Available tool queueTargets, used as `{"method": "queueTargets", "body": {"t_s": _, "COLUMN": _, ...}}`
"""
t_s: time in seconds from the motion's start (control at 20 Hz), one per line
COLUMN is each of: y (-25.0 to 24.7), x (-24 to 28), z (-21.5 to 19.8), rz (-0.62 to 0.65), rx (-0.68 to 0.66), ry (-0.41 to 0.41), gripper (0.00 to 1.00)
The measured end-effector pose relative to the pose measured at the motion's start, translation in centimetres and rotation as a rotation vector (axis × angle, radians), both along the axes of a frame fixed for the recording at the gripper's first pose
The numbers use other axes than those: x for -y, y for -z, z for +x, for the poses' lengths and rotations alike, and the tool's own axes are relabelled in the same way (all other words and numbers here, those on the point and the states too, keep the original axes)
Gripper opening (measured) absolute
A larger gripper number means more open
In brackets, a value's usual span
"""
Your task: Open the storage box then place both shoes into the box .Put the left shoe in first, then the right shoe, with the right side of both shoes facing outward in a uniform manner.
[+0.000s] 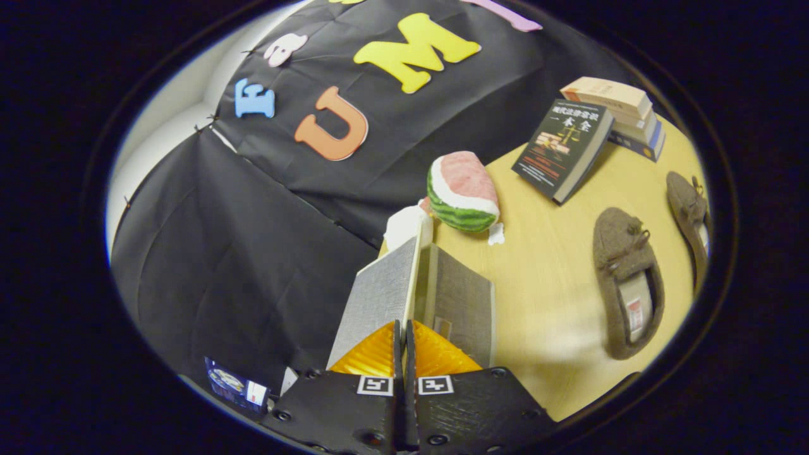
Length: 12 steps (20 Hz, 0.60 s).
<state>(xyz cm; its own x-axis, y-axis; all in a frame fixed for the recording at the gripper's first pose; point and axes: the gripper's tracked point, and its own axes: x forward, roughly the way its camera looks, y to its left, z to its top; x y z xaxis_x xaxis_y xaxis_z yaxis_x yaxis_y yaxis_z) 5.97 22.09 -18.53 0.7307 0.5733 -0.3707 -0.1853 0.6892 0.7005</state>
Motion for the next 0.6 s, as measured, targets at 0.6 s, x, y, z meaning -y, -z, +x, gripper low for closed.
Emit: {"method": "queueTargets", "body": {"t_s": 0.6, "y": -14.7, "x": -11.4, "z": -0.4, "rz": -0.158, "rx": 0.304, "ry": -0.181, "gripper": 0.00}}
